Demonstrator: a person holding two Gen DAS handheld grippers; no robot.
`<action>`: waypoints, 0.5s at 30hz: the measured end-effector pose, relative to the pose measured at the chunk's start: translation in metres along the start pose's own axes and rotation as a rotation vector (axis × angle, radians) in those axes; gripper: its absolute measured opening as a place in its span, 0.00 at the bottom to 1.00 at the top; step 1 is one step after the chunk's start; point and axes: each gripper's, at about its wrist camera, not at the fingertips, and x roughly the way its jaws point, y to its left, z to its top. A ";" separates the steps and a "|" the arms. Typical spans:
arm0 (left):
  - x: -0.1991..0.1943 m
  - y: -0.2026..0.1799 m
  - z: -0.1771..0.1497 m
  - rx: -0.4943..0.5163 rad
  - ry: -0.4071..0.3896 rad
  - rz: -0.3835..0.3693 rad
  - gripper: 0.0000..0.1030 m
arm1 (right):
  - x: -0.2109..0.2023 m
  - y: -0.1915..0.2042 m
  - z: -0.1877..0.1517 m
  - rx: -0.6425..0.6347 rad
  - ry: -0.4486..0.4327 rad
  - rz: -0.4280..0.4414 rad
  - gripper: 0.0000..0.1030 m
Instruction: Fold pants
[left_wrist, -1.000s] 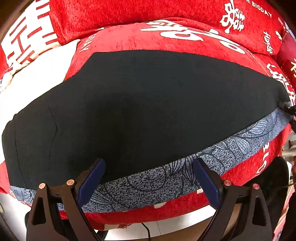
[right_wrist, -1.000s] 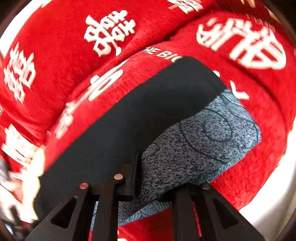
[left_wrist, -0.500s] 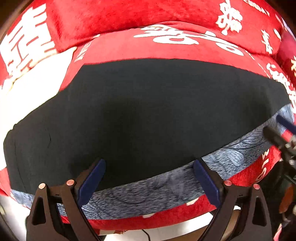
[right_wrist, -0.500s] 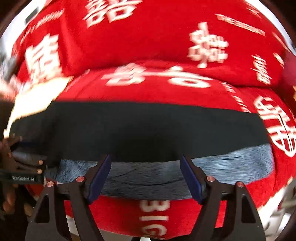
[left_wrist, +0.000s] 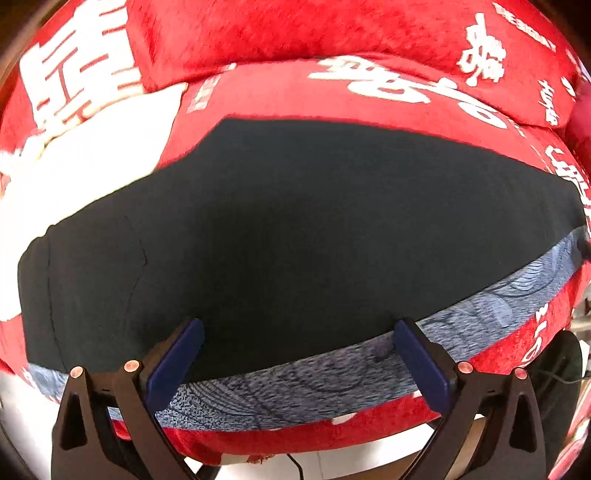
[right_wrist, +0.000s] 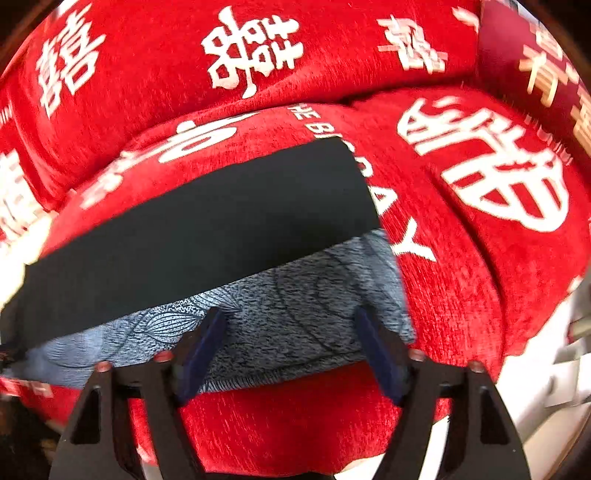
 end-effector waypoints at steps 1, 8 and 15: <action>-0.003 -0.006 0.003 0.013 -0.014 0.000 1.00 | -0.005 0.008 0.002 -0.014 -0.007 -0.055 0.73; 0.010 -0.022 0.058 -0.070 -0.018 0.037 1.00 | -0.002 0.133 0.022 -0.274 -0.078 0.043 0.79; 0.042 -0.014 0.081 -0.129 0.055 0.074 1.00 | 0.058 0.190 0.030 -0.474 0.026 0.046 0.80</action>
